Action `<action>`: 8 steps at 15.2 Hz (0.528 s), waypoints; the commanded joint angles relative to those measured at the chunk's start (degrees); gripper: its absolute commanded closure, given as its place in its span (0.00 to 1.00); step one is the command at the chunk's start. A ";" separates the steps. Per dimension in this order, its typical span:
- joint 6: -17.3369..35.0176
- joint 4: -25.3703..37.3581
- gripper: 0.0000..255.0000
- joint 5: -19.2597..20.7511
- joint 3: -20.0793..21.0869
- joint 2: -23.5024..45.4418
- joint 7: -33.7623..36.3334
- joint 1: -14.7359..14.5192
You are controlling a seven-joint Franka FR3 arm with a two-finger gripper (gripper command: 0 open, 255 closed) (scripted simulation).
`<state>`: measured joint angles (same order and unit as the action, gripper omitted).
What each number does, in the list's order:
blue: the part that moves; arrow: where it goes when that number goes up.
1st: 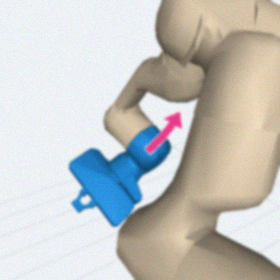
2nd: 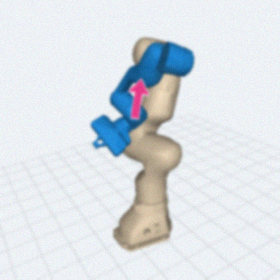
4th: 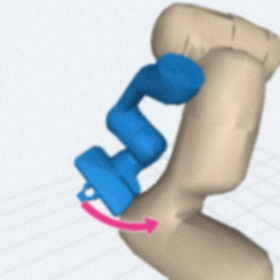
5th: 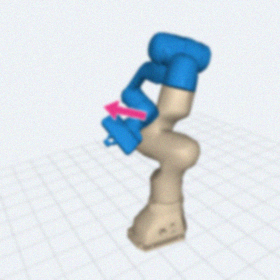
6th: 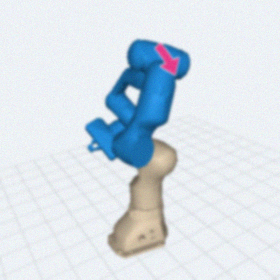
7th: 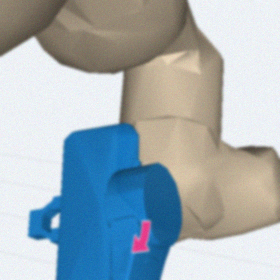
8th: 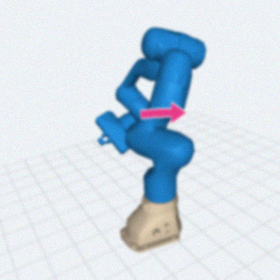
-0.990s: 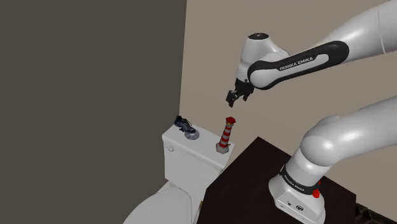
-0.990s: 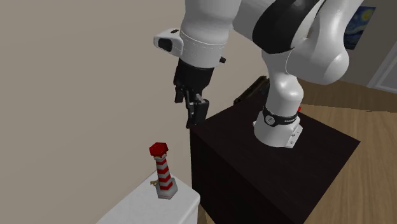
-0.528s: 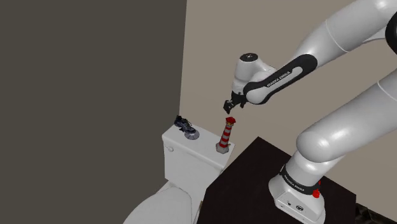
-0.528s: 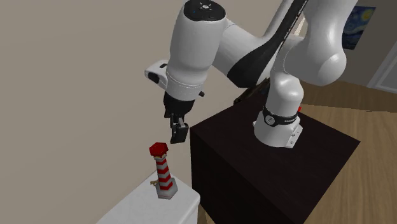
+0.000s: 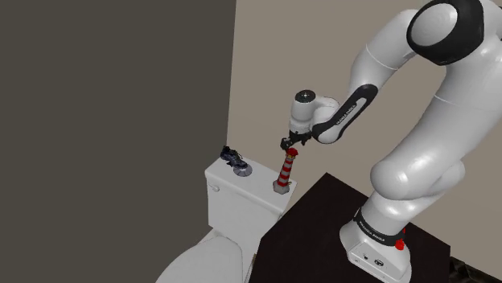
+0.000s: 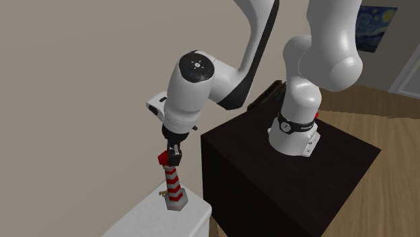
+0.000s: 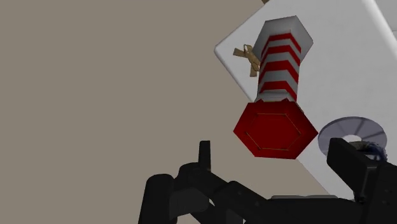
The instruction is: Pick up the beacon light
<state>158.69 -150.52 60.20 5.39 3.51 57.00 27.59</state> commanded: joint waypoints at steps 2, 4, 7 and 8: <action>0.65 1.84 0.00 5.24 -0.75 3.41 4.99 -0.09; 1.15 2.63 0.00 8.34 -1.28 5.36 7.96 -0.33; 1.90 4.19 0.00 13.73 -2.26 8.85 13.23 -0.88; 1.91 4.19 0.00 13.72 -2.29 8.85 13.23 -0.91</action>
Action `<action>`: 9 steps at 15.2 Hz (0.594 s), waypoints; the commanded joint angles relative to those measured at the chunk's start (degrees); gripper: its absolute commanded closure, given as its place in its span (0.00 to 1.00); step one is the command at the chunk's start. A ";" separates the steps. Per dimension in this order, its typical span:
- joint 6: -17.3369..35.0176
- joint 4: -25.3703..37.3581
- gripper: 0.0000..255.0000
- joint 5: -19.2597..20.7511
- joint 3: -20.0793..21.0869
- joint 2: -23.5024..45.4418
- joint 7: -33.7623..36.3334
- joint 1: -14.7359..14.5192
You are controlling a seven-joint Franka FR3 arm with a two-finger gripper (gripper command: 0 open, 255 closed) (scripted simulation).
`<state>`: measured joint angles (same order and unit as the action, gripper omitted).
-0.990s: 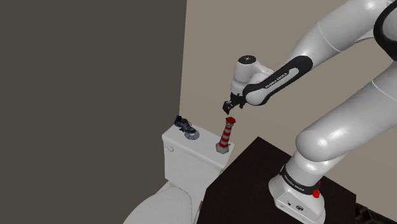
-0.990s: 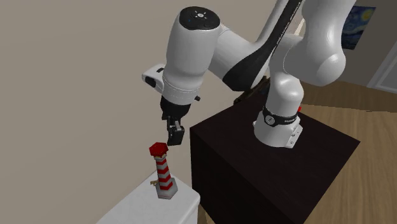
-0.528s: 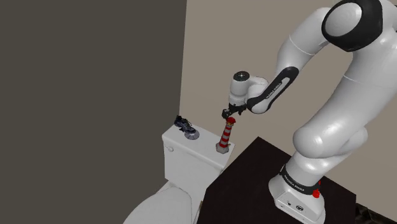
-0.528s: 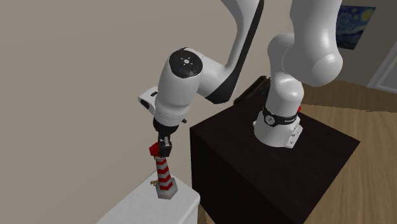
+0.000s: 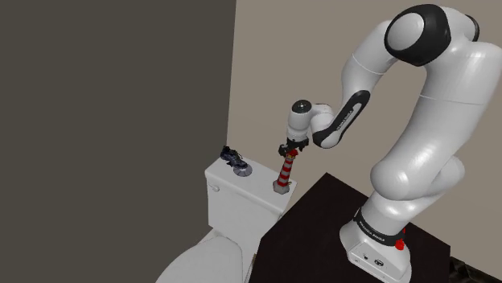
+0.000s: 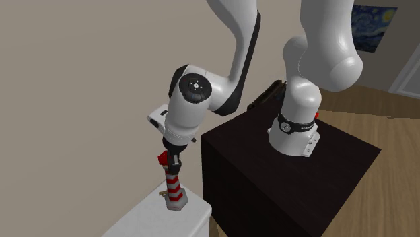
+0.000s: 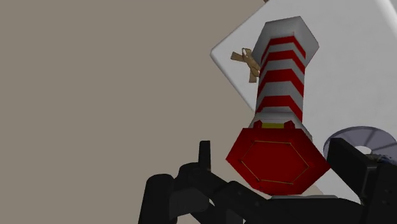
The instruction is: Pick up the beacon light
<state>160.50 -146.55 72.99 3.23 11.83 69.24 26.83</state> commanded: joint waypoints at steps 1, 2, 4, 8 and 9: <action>0.10 0.22 0.00 0.94 -0.13 0.54 0.99 -0.15; 0.09 0.28 1.00 0.93 -0.13 0.58 0.98 -0.16; 0.11 0.25 1.00 1.05 -0.15 0.60 1.10 -0.17; 0.13 0.23 1.00 1.05 -0.17 0.58 1.05 -0.14; 0.13 0.23 1.00 1.13 -0.18 0.60 1.14 -0.16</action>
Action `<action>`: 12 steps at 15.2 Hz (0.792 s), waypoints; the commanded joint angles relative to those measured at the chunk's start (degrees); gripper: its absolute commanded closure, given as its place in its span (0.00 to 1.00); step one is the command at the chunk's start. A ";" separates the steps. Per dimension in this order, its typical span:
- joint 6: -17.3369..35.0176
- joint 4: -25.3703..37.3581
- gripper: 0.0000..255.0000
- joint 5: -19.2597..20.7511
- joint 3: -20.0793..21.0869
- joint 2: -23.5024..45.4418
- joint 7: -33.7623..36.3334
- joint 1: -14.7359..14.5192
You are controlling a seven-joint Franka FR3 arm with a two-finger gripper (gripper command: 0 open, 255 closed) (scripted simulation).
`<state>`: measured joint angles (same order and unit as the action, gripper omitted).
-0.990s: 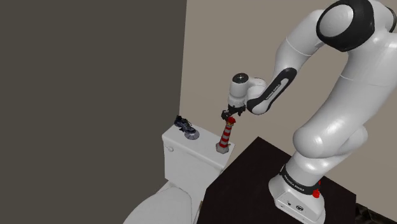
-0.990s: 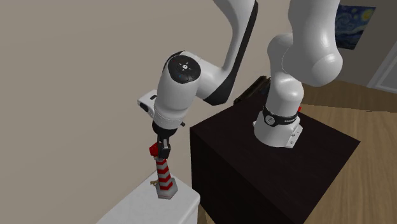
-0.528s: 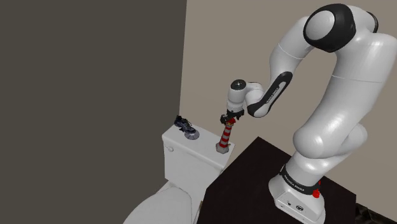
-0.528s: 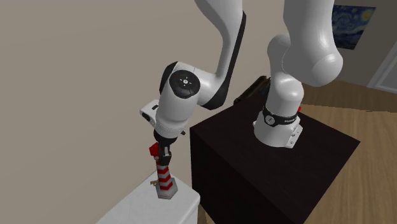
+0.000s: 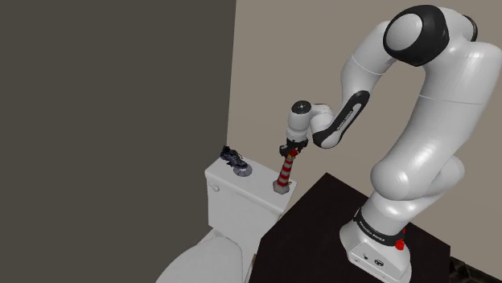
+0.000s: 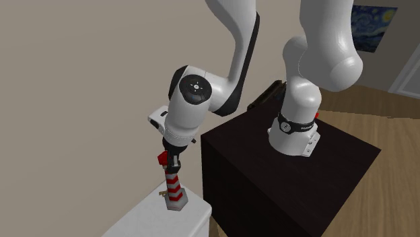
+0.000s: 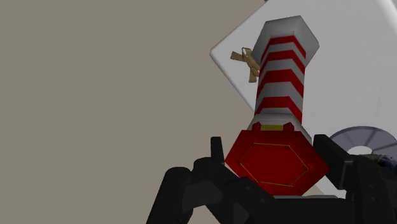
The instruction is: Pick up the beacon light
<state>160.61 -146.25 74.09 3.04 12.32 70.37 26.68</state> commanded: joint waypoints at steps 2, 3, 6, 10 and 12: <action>-0.01 -0.08 1.00 -0.16 0.06 0.04 -0.14 -0.01; -0.20 -0.54 1.00 -1.65 0.33 -0.94 -1.61 0.15; -0.87 -1.82 1.00 -6.21 1.17 -3.87 -6.04 0.61; -1.97 -3.30 1.00 -12.45 2.20 -7.74 -11.97 1.00; -2.63 -3.93 1.00 -15.58 2.63 -9.65 -14.91 1.07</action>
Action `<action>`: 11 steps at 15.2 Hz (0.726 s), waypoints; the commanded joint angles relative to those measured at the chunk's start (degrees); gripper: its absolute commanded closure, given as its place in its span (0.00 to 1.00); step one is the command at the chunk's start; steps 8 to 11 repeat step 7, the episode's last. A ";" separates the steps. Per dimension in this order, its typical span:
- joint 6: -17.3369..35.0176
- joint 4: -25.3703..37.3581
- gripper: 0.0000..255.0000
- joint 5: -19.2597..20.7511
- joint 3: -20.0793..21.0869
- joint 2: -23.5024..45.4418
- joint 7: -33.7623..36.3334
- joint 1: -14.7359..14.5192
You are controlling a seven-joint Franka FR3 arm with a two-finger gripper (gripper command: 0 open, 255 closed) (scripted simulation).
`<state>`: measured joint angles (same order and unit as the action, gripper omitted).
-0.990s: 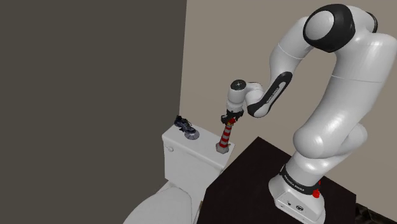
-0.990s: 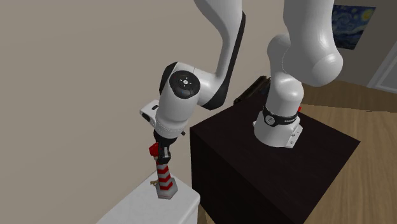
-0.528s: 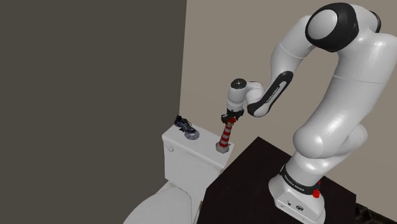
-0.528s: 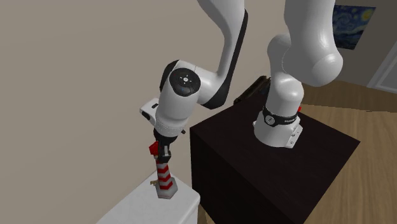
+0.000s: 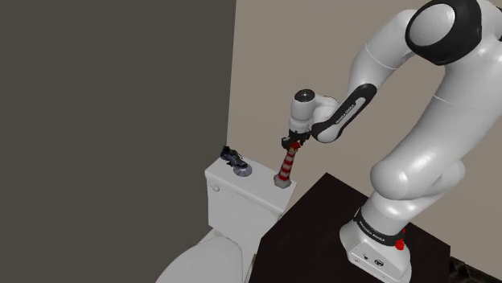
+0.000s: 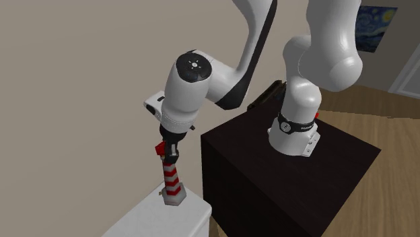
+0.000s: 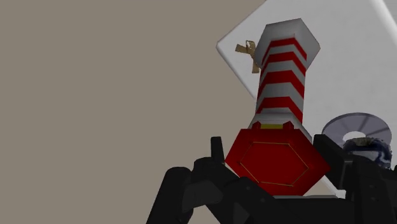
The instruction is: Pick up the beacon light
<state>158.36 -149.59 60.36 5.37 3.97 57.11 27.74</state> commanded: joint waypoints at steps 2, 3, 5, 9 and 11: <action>-1.12 -1.14 1.00 -4.95 0.64 -3.18 -4.52 -0.04; -1.53 -1.38 1.00 -6.47 0.77 -4.11 -5.93 -0.12; -2.42 -1.78 1.00 -9.45 0.96 -5.94 -8.67 -0.36; -2.49 -1.81 1.00 -9.66 0.92 -6.07 -8.87 -0.42; -2.49 -1.81 1.00 -9.66 0.92 -6.07 -8.87 -0.42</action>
